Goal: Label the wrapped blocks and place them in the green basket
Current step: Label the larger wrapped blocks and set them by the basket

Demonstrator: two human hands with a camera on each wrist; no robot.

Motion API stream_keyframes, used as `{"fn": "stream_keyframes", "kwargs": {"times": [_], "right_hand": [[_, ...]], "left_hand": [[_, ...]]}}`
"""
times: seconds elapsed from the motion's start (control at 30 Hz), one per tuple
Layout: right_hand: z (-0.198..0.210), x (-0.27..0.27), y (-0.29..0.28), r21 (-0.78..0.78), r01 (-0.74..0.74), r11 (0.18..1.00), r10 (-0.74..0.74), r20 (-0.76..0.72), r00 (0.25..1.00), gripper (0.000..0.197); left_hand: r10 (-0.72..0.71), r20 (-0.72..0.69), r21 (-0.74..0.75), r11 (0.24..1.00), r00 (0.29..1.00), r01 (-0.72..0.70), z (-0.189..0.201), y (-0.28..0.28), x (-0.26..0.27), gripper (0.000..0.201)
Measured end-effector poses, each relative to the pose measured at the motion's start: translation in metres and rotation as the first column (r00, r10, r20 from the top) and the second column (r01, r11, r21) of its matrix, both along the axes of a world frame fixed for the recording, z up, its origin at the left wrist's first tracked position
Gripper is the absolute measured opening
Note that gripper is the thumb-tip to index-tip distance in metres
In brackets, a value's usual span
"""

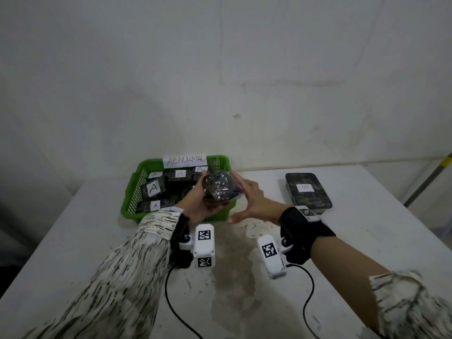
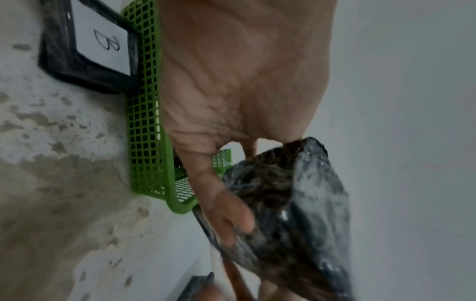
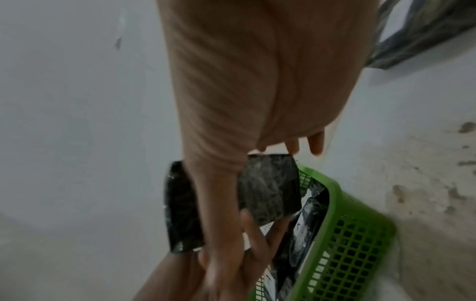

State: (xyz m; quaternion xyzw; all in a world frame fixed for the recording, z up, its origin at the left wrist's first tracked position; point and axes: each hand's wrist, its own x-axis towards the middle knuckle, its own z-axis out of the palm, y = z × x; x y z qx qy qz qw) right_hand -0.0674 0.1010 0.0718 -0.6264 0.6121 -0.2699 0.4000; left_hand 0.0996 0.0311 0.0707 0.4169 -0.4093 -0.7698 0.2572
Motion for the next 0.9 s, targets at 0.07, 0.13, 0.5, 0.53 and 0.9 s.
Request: {"fn": "stream_keyframes", "kwargs": {"times": [0.07, 0.13, 0.5, 0.53, 0.9], "right_hand": [[-0.002, 0.0, -0.003, -0.105, 0.095, 0.99, -0.094, 0.012, 0.995, 0.09], [0.0, -0.001, -0.007, -0.062, 0.179, 0.982, -0.16, 0.231, 0.96, 0.07], [-0.006, 0.013, -0.02, 0.092, 0.274, 0.957, -0.28, 0.528, 0.802, 0.054], [-0.008, 0.013, -0.02, 0.086, 0.293, 0.952, -0.294, 0.52, 0.802, 0.053], [-0.008, 0.015, -0.016, 0.102, 0.182, 0.978, -0.208, 0.523, 0.827, 0.051]], "left_hand": [[-0.073, 0.049, 0.004, 0.997, 0.996, 0.073, -0.002, 0.003, 0.0, 0.089], [-0.115, 0.165, -0.039, 0.992, 0.98, 0.123, -0.002, 0.009, -0.002, 0.088], [0.04, 0.142, -0.162, 0.987, 0.989, -0.017, -0.001, 0.01, -0.013, 0.063], [0.036, 0.158, -0.202, 0.979, 0.987, -0.003, 0.001, 0.011, -0.012, 0.061], [0.078, 0.197, -0.259, 0.965, 0.977, -0.025, 0.014, 0.011, -0.012, 0.046]]}}
